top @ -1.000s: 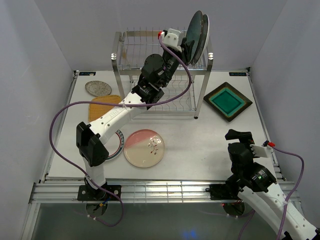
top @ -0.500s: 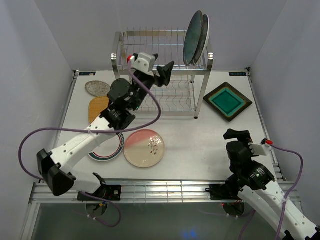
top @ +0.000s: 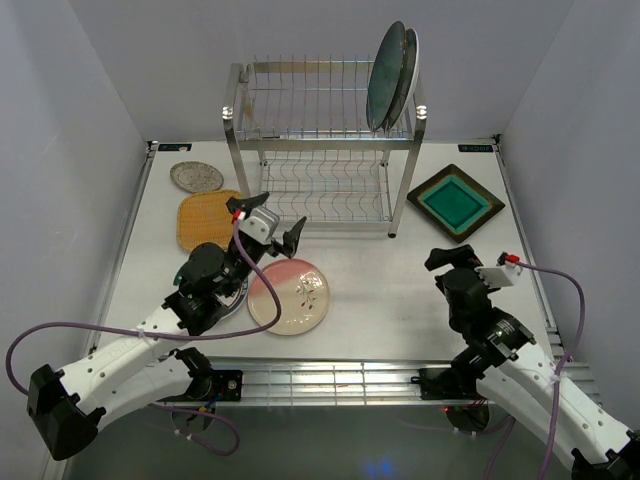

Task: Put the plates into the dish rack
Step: Pick up the plate at the center of the board.

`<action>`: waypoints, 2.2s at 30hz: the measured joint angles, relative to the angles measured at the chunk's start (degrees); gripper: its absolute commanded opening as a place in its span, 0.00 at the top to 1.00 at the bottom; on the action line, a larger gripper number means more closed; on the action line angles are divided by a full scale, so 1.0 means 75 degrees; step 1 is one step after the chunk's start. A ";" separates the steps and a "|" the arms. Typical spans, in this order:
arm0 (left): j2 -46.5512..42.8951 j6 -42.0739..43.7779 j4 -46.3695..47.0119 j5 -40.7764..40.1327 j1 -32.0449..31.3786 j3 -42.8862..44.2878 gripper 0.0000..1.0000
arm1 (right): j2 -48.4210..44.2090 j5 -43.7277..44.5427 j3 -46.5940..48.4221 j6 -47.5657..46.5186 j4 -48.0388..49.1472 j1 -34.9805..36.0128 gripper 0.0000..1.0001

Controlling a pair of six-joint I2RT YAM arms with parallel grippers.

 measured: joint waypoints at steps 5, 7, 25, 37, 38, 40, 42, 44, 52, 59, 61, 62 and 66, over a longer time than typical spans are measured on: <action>-0.0044 0.0385 -0.0682 0.0041 0.0006 -0.1017 0.02 | 0.1209 -0.0836 0.0006 -0.0356 0.0941 0.0000 0.10; -0.0050 0.0522 -0.0831 0.0111 0.0006 -0.1282 0.02 | 0.1798 -0.1256 0.0073 -0.0434 0.1186 0.0000 0.10; 0.0632 0.1614 -0.2664 0.3042 0.0012 -0.1891 0.02 | 0.2562 -0.3112 -0.0271 -0.0647 0.2763 0.0000 0.09; 0.1393 0.1664 -0.3579 0.3789 -0.0758 -0.1874 0.02 | 0.2145 -0.3028 -0.0962 -0.0697 0.3287 0.0000 0.10; 0.1448 0.1658 -0.3576 0.3789 -0.0810 -0.1874 0.02 | 0.2104 -0.3028 -0.1043 -0.0708 0.3305 0.0000 0.10; 0.1647 0.1655 -0.3582 0.3783 -0.0868 -0.1868 0.02 | 0.2057 -0.3037 -0.1160 -0.0720 0.3360 0.0000 0.10; 0.1886 0.1655 -0.3614 0.3730 -0.0918 -0.1862 0.02 | 0.2034 -0.3075 -0.1236 -0.0731 0.3480 0.0000 0.10; 0.2116 0.1655 -0.3634 0.3649 -0.0985 -0.1851 0.03 | 0.2022 -0.3142 -0.1250 -0.0731 0.3523 0.0000 0.10; 0.3174 0.1626 -0.3366 0.3028 -0.1306 -0.1728 0.16 | 0.1708 -0.3328 -0.1268 -0.0743 0.3573 0.0000 0.10; 0.3555 0.1661 -0.2626 0.2521 -0.1507 -0.1687 0.32 | 0.1052 -0.3258 -0.1536 -0.0836 0.3456 0.0000 0.10; 0.3611 0.1690 -0.2530 0.2474 -0.1521 -0.1690 0.36 | 0.0901 -0.3200 -0.1617 -0.0854 0.3445 0.0000 0.10; 0.3631 0.1708 -0.2498 0.2445 -0.1524 -0.1690 0.41 | 0.0842 -0.3174 -0.1658 -0.0866 0.3442 0.0000 0.10; 0.3666 0.1786 -0.2486 0.2381 -0.1536 -0.1693 0.59 | 0.0772 -0.3121 -0.1734 -0.0941 0.3442 0.0000 0.10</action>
